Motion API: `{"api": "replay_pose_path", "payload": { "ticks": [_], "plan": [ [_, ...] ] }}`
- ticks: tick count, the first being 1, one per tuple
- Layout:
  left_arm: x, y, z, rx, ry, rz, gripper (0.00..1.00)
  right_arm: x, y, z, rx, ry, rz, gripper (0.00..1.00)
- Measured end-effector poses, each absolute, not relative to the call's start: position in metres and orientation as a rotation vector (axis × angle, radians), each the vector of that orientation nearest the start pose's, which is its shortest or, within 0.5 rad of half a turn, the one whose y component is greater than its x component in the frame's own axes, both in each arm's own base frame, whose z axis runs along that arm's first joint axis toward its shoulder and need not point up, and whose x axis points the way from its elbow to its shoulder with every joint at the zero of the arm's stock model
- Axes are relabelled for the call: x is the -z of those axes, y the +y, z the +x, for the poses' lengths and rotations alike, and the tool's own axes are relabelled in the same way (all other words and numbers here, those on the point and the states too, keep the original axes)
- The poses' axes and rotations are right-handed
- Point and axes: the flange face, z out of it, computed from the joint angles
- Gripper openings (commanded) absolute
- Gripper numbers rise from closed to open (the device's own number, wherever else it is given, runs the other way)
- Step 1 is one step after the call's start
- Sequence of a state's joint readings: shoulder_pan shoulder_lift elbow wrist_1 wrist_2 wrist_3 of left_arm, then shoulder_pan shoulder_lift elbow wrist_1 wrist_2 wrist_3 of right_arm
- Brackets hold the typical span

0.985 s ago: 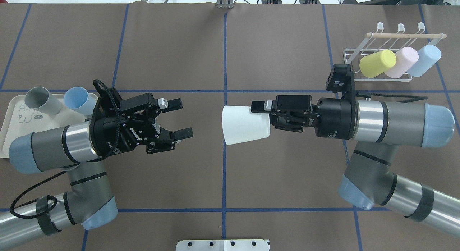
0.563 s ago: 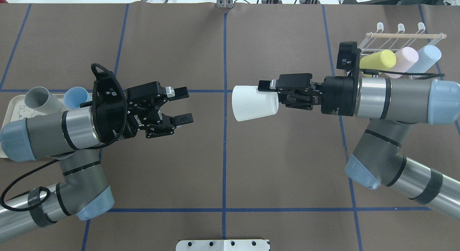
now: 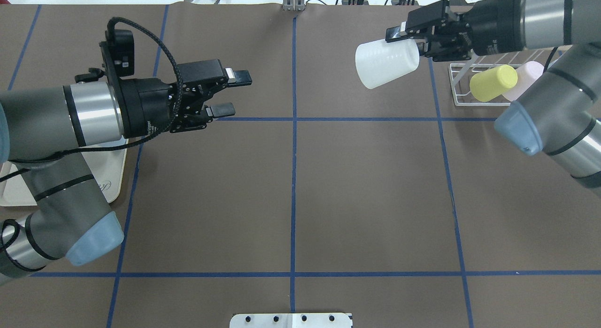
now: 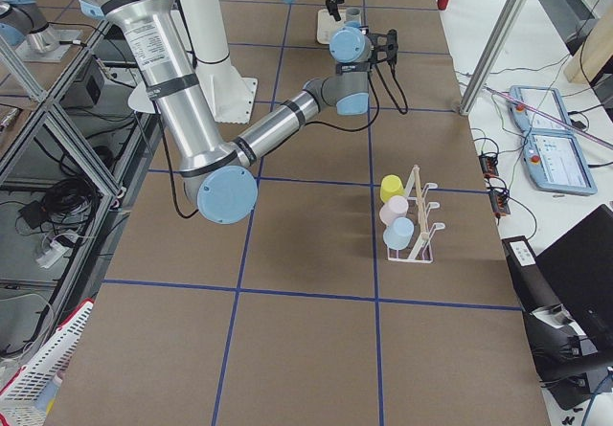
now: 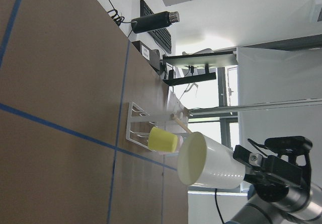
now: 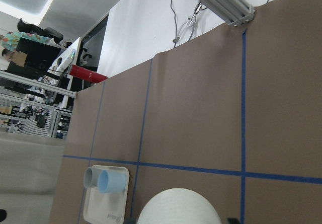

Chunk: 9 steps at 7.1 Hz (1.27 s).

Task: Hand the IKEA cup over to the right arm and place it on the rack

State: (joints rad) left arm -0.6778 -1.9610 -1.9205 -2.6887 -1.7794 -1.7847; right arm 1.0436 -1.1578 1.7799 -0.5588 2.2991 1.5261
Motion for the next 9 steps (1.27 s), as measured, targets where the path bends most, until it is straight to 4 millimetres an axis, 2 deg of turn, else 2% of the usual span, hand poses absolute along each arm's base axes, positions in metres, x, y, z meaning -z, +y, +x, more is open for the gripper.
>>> {"api": "replay_pose_path", "payload": {
  "ticks": [2, 5, 7, 9],
  "plan": [
    [-0.169, -0.438, 0.307, 0.415, 1.659, 0.376, 1.0, -0.222, -0.538, -0.184, -0.201, -1.469, 0.35, 0.35],
    [-0.188, -0.481, 0.261, 0.345, 1.394, 0.434, 1.0, -0.231, -0.558, -0.134, -0.245, -1.307, 0.38, 0.35],
    [-0.201, -0.504, 0.22, 0.306, 1.283, 0.437, 1.0, -0.255, -0.578, -0.098, -0.159, -1.109, 0.416, 0.35],
    [-0.216, -0.525, 0.177, 0.237, 1.149, 0.465, 1.0, -0.29, -0.592, -0.075, -0.017, -0.912, 0.411, 0.32]
  ]
}}
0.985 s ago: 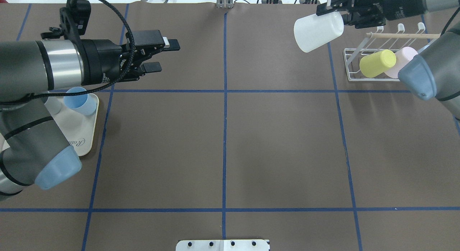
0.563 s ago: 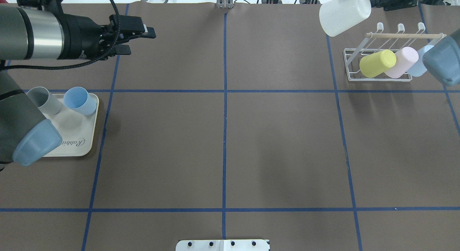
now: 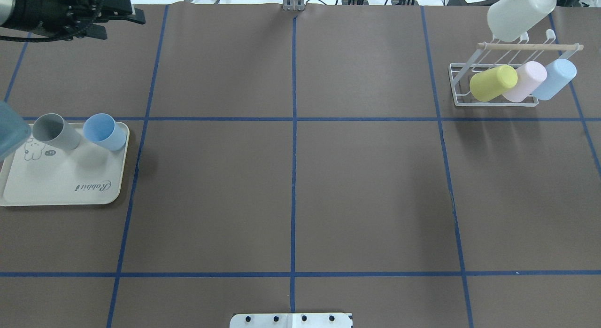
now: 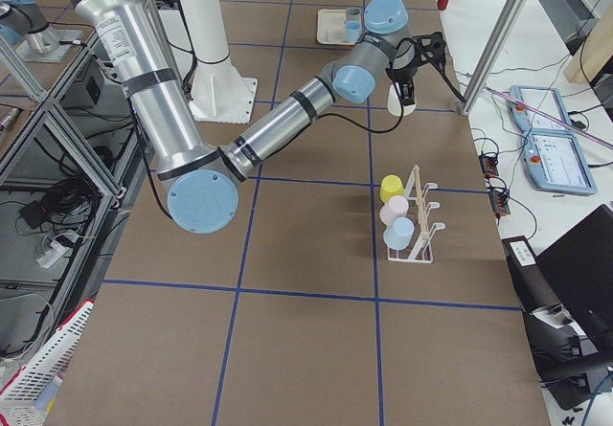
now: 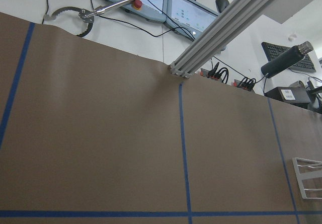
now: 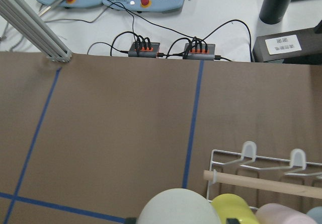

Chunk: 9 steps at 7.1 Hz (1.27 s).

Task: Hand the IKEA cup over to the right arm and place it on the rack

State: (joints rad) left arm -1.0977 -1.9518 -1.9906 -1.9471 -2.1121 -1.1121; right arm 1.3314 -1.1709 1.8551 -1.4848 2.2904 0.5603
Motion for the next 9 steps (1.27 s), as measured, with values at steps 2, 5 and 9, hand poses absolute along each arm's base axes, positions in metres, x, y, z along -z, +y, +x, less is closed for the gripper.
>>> {"api": "replay_pose_path", "payload": {
  "ticks": [2, 5, 9],
  "plan": [
    [-0.24, -0.542, 0.137, 0.119, 0.96, 0.465, 1.0, -0.332, -0.61, -0.058, 0.083, -0.792, 0.365, 0.27],
    [-0.3, -0.542, 0.116, -0.02, 0.785, 0.364, 1.0, -0.394, -0.672, -0.025, 0.129, -0.732, 0.282, 0.23],
    [-0.341, -0.531, 0.113, -0.053, 0.75, 0.307, 1.0, -0.43, -0.764, 0.019, 0.157, -0.777, 0.185, 0.25]
  ]
}}
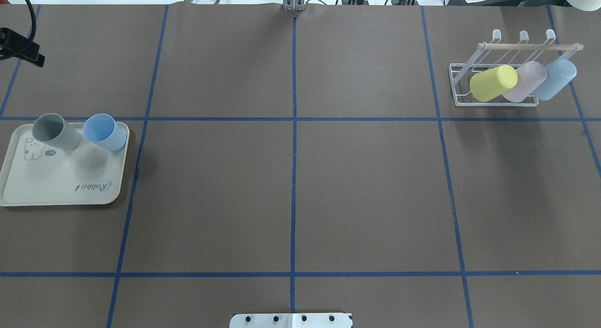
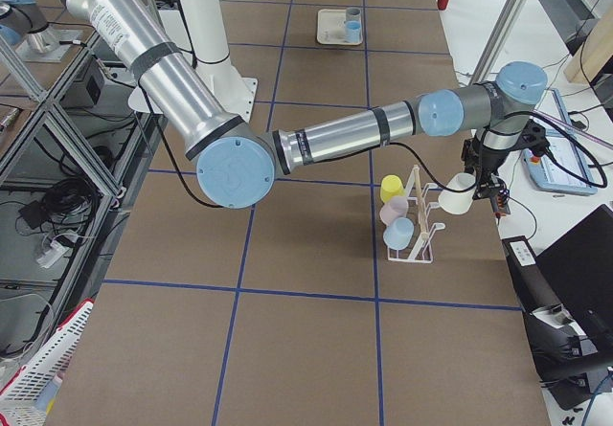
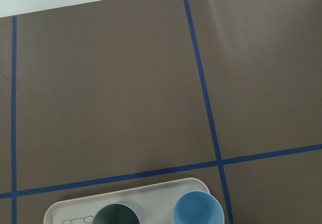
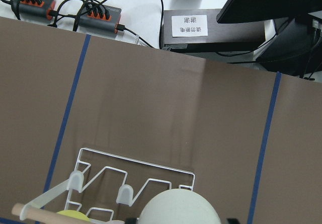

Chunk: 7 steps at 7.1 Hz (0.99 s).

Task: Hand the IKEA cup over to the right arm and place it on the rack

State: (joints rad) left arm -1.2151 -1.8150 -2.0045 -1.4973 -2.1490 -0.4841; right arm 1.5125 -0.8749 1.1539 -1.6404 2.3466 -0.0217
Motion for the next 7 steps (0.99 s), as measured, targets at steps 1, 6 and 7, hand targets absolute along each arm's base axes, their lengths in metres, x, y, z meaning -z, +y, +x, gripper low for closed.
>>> {"api": "replay_pose_path", "payload": {
  "ticks": [1, 6, 7],
  "plan": [
    [-0.344, -0.531, 0.114, -0.056, 0.748, 0.304, 1.0, -0.439, -0.77, 0.011, 0.178, -0.776, 0.165, 0.26],
    [-0.35, -0.533, 0.116, -0.055, 0.743, 0.296, 1.0, -0.453, -0.785, -0.021, 0.21, -0.751, 0.119, 0.26],
    [-0.35, -0.533, 0.116, -0.056, 0.744, 0.297, 1.0, -0.459, -0.789, -0.026, 0.214, -0.741, 0.118, 0.26]
  ]
}}
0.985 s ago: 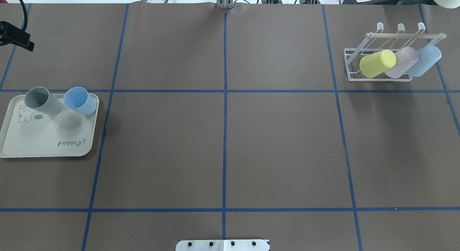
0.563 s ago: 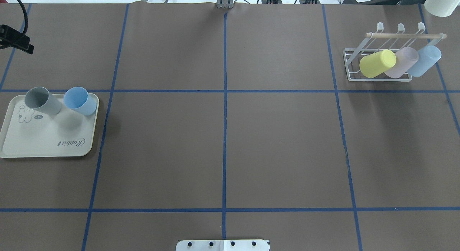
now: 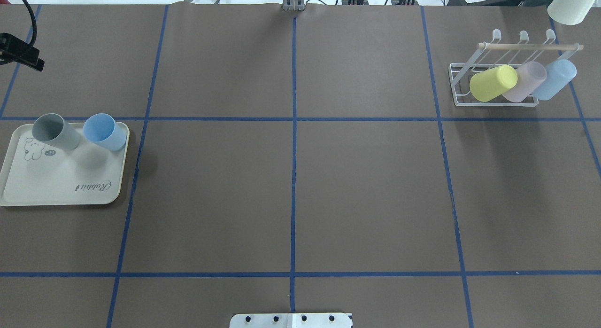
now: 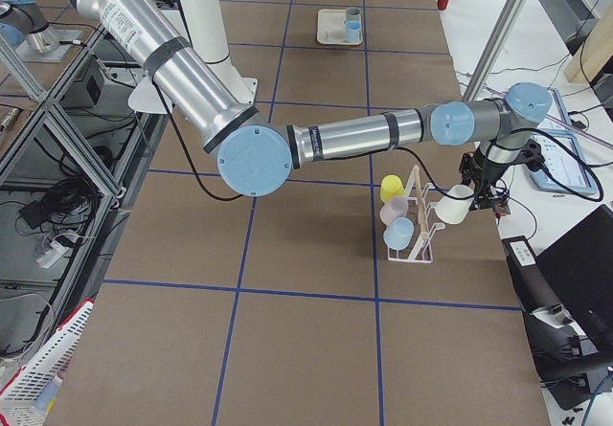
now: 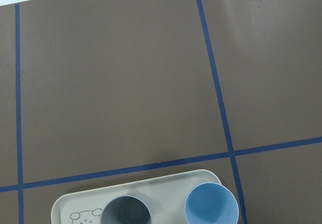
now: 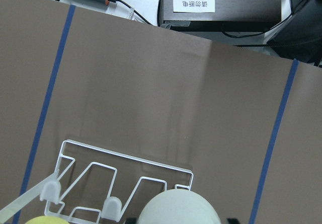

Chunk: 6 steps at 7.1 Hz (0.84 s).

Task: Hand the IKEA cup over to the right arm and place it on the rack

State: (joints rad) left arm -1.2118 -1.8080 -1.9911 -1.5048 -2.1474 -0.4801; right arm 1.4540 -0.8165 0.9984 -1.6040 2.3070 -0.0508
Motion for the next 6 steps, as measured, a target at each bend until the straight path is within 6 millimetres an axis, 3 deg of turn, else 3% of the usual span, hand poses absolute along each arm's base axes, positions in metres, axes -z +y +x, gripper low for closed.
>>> {"api": "replay_pose_path", "payload": {
  "ticks": [2, 6],
  "plan": [
    [-0.349, -0.533, 0.116, -0.057, 0.746, 0.298, 1.0, -0.472, -0.792, -0.041, 0.233, -0.734, 0.118, 0.26],
    [-0.348, -0.532, 0.116, -0.057, 0.746, 0.298, 1.0, -0.482, -0.79, -0.053, 0.246, -0.733, 0.106, 0.27]
  ]
}}
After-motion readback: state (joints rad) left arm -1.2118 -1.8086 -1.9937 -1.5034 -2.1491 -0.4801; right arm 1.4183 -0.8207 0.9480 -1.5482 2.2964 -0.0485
